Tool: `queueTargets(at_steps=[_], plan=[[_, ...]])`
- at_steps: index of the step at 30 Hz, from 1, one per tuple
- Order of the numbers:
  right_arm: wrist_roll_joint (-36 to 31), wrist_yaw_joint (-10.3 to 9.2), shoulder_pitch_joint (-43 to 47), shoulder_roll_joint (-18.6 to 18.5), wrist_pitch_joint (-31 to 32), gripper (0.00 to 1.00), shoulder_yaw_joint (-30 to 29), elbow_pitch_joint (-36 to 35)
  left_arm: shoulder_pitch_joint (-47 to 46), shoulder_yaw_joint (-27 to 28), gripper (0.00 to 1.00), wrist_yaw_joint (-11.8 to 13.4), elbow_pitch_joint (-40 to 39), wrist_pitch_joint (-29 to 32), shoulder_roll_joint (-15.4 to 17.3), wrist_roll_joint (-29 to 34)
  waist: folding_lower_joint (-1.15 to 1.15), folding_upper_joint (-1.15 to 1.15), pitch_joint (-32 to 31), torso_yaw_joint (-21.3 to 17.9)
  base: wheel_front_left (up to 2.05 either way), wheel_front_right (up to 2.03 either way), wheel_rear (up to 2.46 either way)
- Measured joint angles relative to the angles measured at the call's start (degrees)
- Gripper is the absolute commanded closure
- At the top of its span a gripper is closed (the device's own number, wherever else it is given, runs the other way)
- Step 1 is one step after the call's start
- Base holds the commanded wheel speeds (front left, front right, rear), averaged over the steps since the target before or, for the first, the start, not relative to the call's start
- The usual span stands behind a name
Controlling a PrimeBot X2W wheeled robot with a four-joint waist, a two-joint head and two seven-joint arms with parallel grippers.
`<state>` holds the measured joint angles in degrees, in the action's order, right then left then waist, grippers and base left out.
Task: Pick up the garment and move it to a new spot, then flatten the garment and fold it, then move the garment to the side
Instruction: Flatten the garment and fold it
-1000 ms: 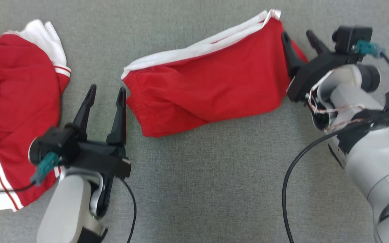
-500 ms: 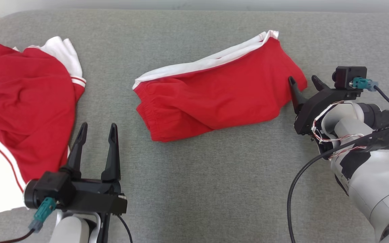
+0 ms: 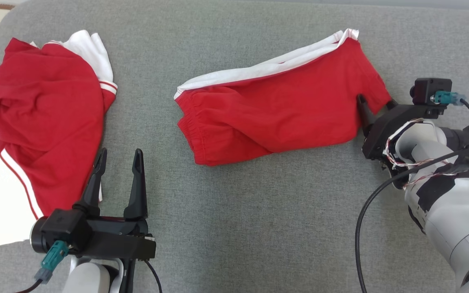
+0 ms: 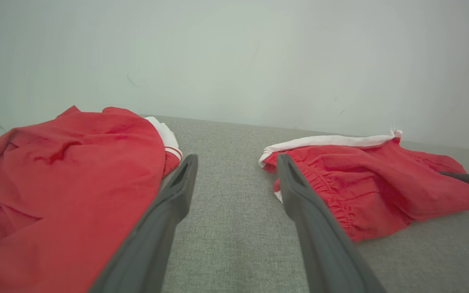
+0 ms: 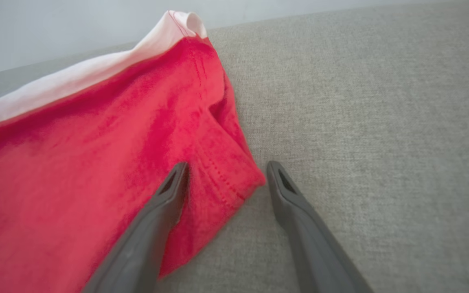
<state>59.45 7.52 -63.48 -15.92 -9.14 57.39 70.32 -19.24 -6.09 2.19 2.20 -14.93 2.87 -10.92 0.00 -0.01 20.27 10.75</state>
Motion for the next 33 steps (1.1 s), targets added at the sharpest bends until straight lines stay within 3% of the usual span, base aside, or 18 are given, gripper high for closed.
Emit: queueTargets(at_steps=[1,2,18,33], plan=[[0.03,-0.03,-0.14,-0.01,0.02,0.87,0.12,-0.21,-0.02,-0.04,0.00,0.01,0.01,0.00,0.00,-0.05,0.00,0.00,0.12,0.10,0.00,0.00,0.00],[0.04,-0.04,-0.21,-0.02,-0.09,1.00,0.24,-0.49,-0.04,-0.12,0.00,0.01,0.01,0.00,0.00,-0.07,0.00,0.00,0.22,0.21,0.00,0.00,0.00],[1.62,-0.02,5.12,-1.04,-4.90,1.00,2.34,-6.06,1.91,-0.07,0.00,-0.13,2.10,0.00,0.00,0.09,0.01,0.00,-3.47,-0.71,0.00,0.00,0.00],[5.10,-0.02,20.03,-4.56,-5.99,1.00,1.26,-16.01,8.88,1.59,0.00,-1.45,3.18,0.00,0.00,0.96,0.00,0.00,-12.09,-4.46,0.00,0.00,0.00]])
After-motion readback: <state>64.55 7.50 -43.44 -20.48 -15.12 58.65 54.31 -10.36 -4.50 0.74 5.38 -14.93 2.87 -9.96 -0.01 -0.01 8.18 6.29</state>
